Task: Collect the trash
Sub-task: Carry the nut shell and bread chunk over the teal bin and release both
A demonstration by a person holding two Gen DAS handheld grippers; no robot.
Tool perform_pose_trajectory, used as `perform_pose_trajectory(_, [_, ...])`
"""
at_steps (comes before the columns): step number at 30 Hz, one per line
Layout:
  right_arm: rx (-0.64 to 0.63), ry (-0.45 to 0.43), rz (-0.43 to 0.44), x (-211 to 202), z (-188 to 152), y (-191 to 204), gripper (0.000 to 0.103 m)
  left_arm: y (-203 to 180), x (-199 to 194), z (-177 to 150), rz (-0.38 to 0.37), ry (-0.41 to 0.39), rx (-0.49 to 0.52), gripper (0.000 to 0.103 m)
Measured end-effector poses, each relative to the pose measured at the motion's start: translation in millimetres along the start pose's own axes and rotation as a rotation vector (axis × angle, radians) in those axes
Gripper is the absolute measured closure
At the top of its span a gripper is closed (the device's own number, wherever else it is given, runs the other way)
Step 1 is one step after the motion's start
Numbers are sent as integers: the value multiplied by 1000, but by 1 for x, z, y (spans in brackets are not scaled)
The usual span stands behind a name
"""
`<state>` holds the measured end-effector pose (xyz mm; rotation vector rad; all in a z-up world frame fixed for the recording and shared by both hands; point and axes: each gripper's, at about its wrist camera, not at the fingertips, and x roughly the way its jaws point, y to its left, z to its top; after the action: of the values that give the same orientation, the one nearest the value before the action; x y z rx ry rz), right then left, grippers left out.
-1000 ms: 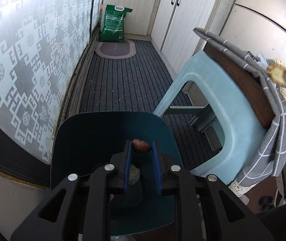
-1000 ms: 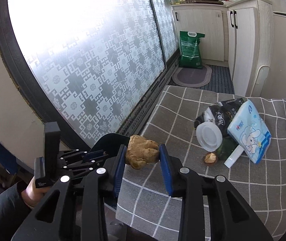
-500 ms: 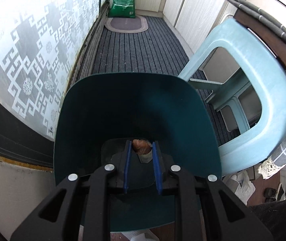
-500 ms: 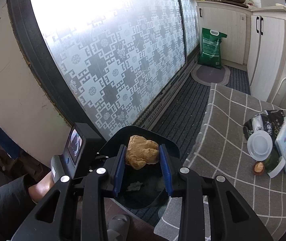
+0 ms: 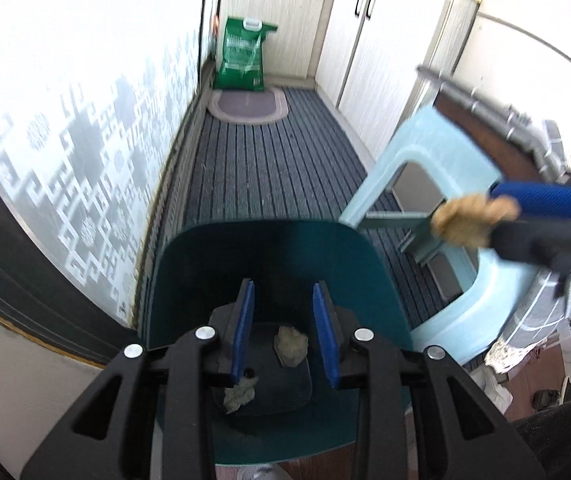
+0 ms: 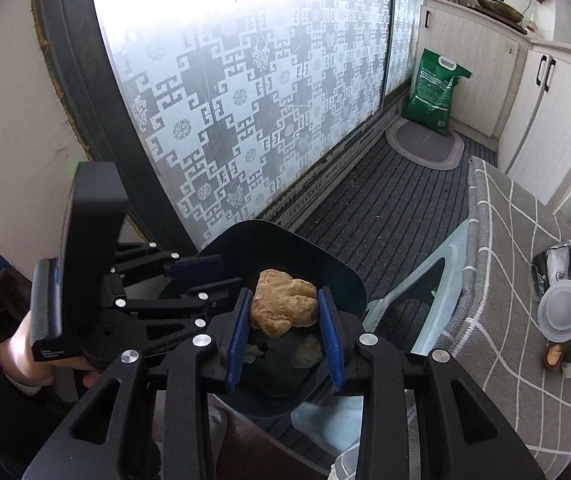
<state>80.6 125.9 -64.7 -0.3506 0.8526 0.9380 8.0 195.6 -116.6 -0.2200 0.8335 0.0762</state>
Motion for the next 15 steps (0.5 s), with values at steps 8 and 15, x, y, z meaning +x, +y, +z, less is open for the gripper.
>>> perform_pose_trajectory(8, [-21,42,20,22,-3,17,70,5,-55,20,-31,-197,-46,77])
perform_pose_trajectory(15, [26,103,51,59,-13,25,69,11,-84,32,-51,-285,-75,81])
